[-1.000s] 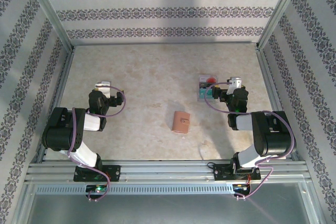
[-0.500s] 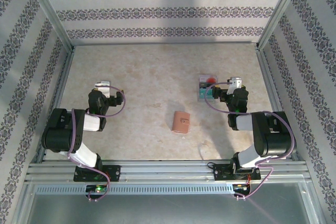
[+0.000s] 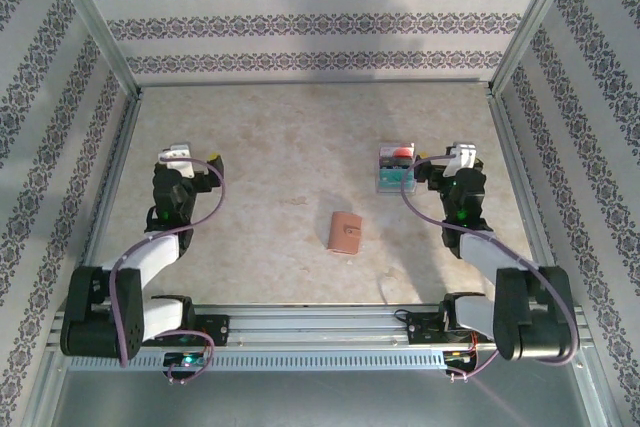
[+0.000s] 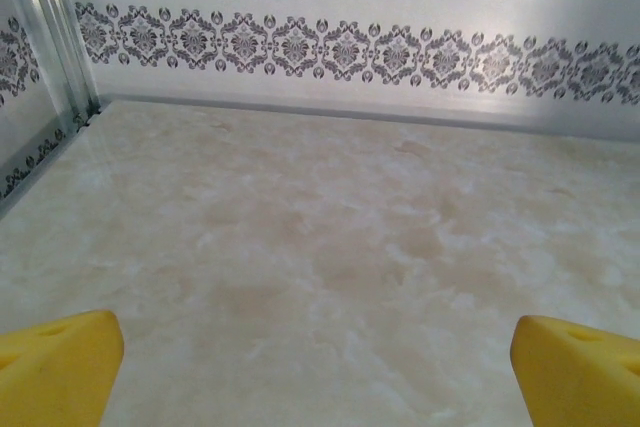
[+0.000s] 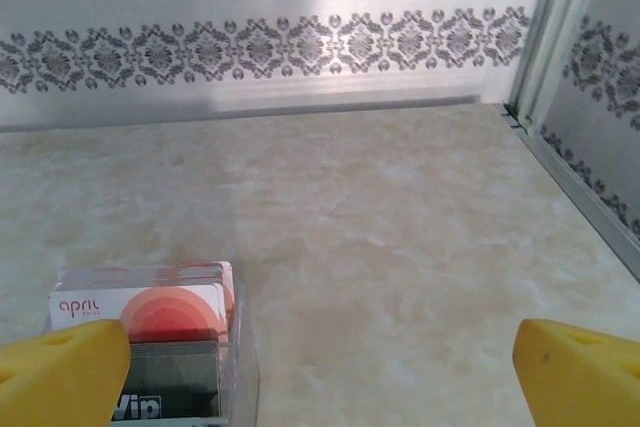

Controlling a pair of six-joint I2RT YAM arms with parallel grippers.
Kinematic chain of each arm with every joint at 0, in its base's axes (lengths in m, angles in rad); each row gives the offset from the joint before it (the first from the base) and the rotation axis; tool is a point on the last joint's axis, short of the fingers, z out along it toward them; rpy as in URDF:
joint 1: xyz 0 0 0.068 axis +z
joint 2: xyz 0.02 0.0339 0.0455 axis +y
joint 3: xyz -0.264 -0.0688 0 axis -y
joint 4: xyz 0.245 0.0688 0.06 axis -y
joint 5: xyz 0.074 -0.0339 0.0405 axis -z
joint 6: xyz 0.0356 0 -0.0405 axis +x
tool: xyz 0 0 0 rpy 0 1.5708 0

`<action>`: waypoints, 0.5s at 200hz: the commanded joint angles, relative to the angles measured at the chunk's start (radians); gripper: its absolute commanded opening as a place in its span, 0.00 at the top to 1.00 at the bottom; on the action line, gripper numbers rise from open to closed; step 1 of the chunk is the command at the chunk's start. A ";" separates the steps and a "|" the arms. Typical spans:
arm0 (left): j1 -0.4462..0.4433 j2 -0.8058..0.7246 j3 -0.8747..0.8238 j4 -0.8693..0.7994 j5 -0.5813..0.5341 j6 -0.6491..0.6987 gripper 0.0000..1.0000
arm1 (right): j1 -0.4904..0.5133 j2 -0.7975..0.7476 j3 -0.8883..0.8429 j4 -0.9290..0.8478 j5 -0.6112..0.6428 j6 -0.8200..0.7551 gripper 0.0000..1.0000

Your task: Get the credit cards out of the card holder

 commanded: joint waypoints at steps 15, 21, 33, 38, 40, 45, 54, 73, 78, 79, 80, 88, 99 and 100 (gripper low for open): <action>-0.023 -0.085 0.071 -0.224 0.039 -0.153 0.01 | 0.006 -0.115 0.080 -0.358 0.071 0.121 0.02; -0.042 -0.095 0.077 -0.243 0.033 -0.160 0.01 | 0.007 -0.131 0.087 -0.402 0.073 0.139 0.02; -0.090 -0.108 0.092 -0.295 0.001 -0.178 0.01 | 0.012 -0.160 0.099 -0.488 0.073 0.176 0.02; -0.108 -0.112 0.096 -0.312 -0.002 -0.189 0.01 | 0.018 -0.171 0.104 -0.519 0.071 0.190 0.02; -0.115 -0.112 0.098 -0.316 -0.003 -0.193 0.01 | 0.019 -0.175 0.104 -0.530 0.073 0.196 0.02; -0.131 -0.114 0.100 -0.328 -0.001 -0.207 0.01 | 0.026 -0.184 0.107 -0.557 0.074 0.210 0.02; -0.163 -0.112 0.105 -0.349 -0.014 -0.242 0.01 | 0.040 -0.198 0.113 -0.604 0.075 0.232 0.02; -0.247 -0.102 0.108 -0.376 -0.027 -0.314 0.01 | 0.082 -0.216 0.137 -0.712 0.071 0.287 0.02; -0.274 -0.099 0.111 -0.388 -0.040 -0.329 0.01 | 0.096 -0.218 0.144 -0.738 0.072 0.303 0.02; -0.279 -0.099 0.111 -0.391 -0.044 -0.332 0.01 | 0.099 -0.218 0.145 -0.745 0.071 0.306 0.02; -0.282 -0.098 0.112 -0.394 -0.048 -0.335 0.01 | 0.103 -0.219 0.146 -0.751 0.072 0.309 0.02; -0.325 -0.093 0.114 -0.413 -0.076 -0.358 0.01 | 0.131 -0.223 0.155 -0.795 0.075 0.340 0.03; -0.371 -0.080 0.111 -0.419 -0.088 -0.390 0.01 | 0.170 -0.226 0.163 -0.841 0.076 0.371 0.07; -0.372 -0.078 0.111 -0.418 -0.087 -0.392 0.01 | 0.174 -0.226 0.164 -0.845 0.078 0.375 0.07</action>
